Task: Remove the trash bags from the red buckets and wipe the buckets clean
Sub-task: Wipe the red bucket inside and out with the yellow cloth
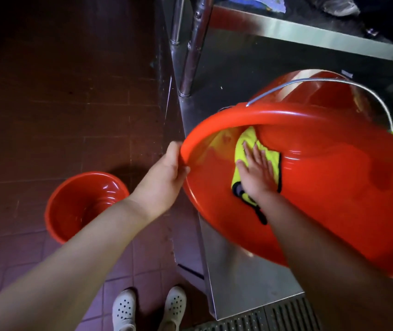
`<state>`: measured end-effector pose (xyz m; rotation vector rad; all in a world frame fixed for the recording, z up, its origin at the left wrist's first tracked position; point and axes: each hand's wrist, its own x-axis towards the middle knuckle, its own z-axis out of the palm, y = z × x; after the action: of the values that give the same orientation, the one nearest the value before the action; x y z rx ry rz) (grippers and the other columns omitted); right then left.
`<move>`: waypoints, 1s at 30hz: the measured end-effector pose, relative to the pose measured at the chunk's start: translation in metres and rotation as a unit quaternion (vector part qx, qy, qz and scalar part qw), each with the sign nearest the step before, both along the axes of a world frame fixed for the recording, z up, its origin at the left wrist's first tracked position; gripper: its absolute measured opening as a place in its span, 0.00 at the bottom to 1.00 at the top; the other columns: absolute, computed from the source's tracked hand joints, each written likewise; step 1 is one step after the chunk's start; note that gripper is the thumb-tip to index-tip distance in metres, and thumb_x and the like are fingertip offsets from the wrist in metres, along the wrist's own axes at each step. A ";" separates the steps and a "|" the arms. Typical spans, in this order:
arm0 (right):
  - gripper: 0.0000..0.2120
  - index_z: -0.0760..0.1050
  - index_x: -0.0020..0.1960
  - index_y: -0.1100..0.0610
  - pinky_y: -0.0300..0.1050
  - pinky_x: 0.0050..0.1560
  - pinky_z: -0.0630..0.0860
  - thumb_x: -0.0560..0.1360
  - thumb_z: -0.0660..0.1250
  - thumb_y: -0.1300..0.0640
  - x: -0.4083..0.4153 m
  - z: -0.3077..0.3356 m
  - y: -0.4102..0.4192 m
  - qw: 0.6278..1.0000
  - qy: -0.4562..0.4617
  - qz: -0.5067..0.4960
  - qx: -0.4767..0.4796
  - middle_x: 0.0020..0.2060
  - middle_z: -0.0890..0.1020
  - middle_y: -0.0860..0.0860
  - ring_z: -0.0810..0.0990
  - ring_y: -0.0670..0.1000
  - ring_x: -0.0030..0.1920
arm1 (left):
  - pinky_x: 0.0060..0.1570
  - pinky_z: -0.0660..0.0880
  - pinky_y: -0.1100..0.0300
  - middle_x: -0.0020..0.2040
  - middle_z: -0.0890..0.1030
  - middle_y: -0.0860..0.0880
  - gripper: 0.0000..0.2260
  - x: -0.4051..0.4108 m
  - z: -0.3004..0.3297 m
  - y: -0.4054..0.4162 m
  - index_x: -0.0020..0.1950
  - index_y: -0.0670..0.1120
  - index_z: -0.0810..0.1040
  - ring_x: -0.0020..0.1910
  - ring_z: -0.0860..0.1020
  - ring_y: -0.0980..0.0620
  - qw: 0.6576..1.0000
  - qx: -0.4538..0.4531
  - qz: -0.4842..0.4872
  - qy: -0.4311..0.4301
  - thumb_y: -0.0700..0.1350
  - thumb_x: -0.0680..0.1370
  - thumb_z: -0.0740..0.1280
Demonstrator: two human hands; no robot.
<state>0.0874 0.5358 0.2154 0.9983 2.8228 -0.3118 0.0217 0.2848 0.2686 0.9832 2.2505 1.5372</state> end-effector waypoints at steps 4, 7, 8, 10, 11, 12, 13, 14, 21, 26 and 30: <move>0.27 0.42 0.76 0.40 0.50 0.74 0.42 0.80 0.48 0.43 -0.018 0.003 0.029 0.999 -0.047 0.010 0.003 0.77 0.43 0.47 0.41 0.50 0.76 | 0.46 0.71 0.62 0.43 0.74 0.53 0.11 -0.004 -0.012 0.006 0.54 0.52 0.63 0.42 0.74 0.58 0.999 0.007 0.042 -0.031 0.39 0.78 0.62; 0.27 0.41 0.75 0.40 0.52 0.74 0.40 0.80 0.47 0.41 -0.024 0.003 0.028 0.998 -0.062 0.008 0.010 0.77 0.43 0.47 0.40 0.51 0.76 | 0.53 0.75 0.59 0.46 0.77 0.49 0.10 0.010 -0.040 0.008 0.52 0.49 0.64 0.46 0.78 0.58 0.987 -0.011 0.017 -0.159 0.37 0.78 0.63; 0.26 0.41 0.75 0.40 0.52 0.74 0.40 0.80 0.47 0.42 -0.024 0.003 0.025 0.998 -0.060 0.001 0.007 0.77 0.43 0.47 0.40 0.51 0.76 | 0.56 0.75 0.57 0.47 0.78 0.48 0.10 0.016 -0.047 0.008 0.52 0.49 0.63 0.48 0.79 0.58 0.977 -0.021 -0.005 -0.214 0.38 0.78 0.62; 0.27 0.42 0.75 0.40 0.52 0.74 0.39 0.80 0.48 0.42 -0.023 0.001 0.011 0.999 -0.044 -0.013 -0.006 0.77 0.45 0.48 0.41 0.52 0.76 | 0.58 0.75 0.50 0.50 0.78 0.46 0.11 0.024 -0.053 0.009 0.55 0.48 0.61 0.51 0.79 0.52 0.965 -0.042 -0.004 -0.258 0.40 0.79 0.61; 0.27 0.42 0.76 0.40 0.52 0.74 0.39 0.80 0.49 0.42 -0.020 0.001 0.001 0.999 -0.033 -0.018 -0.008 0.77 0.45 0.49 0.41 0.52 0.76 | 0.58 0.75 0.50 0.49 0.77 0.47 0.12 0.026 -0.053 0.010 0.57 0.48 0.59 0.49 0.78 0.53 0.965 -0.050 0.009 -0.257 0.40 0.79 0.61; 0.28 0.42 0.76 0.41 0.52 0.74 0.40 0.79 0.50 0.42 -0.015 -0.001 -0.012 1.000 -0.020 -0.019 -0.008 0.77 0.46 0.50 0.42 0.53 0.76 | 0.56 0.74 0.53 0.47 0.75 0.50 0.13 0.028 -0.052 0.011 0.57 0.48 0.58 0.46 0.77 0.56 0.967 -0.051 0.021 -0.248 0.39 0.79 0.60; 0.29 0.43 0.76 0.42 0.52 0.74 0.41 0.79 0.51 0.42 -0.008 -0.002 -0.028 1.000 -0.004 -0.012 -0.003 0.77 0.48 0.51 0.44 0.54 0.76 | 0.53 0.73 0.58 0.45 0.74 0.52 0.12 0.029 -0.050 0.012 0.57 0.48 0.58 0.44 0.75 0.58 0.970 -0.050 0.028 -0.237 0.38 0.79 0.60; 0.30 0.45 0.76 0.43 0.53 0.74 0.44 0.77 0.51 0.41 0.001 -0.004 -0.047 1.000 0.014 0.005 0.007 0.77 0.50 0.52 0.47 0.55 0.76 | 0.48 0.72 0.63 0.43 0.73 0.53 0.12 0.031 -0.047 0.013 0.56 0.47 0.58 0.41 0.73 0.61 0.971 -0.047 0.032 -0.231 0.38 0.79 0.60; 0.30 0.52 0.76 0.45 0.53 0.72 0.52 0.74 0.51 0.42 0.061 -0.010 -0.133 0.990 0.106 0.094 0.021 0.75 0.59 0.53 0.56 0.57 0.75 | 0.46 0.70 0.59 0.47 0.73 0.48 0.14 0.033 -0.042 0.016 0.61 0.43 0.58 0.45 0.73 0.52 0.972 -0.049 0.058 -0.221 0.37 0.79 0.60; 0.31 0.48 0.74 0.43 0.49 0.73 0.51 0.72 0.47 0.40 0.035 -0.004 -0.093 0.990 0.108 0.086 -0.002 0.76 0.57 0.51 0.54 0.53 0.75 | 0.45 0.70 0.56 0.41 0.72 0.50 0.11 0.015 -0.032 0.007 0.50 0.49 0.58 0.37 0.69 0.58 0.989 -0.009 0.031 -0.142 0.37 0.78 0.60; 0.30 0.48 0.76 0.42 0.47 0.73 0.48 0.76 0.51 0.42 0.007 -0.002 -0.032 0.997 0.055 0.049 -0.002 0.76 0.53 0.50 0.50 0.50 0.76 | 0.40 0.67 0.71 0.39 0.70 0.57 0.15 -0.001 -0.014 -0.002 0.49 0.53 0.60 0.37 0.72 0.65 0.999 -0.008 0.023 -0.045 0.33 0.77 0.60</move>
<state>0.0943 0.5034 0.2131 0.8640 2.9563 -0.3718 0.0205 0.2824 0.2551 0.8450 2.2346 1.5467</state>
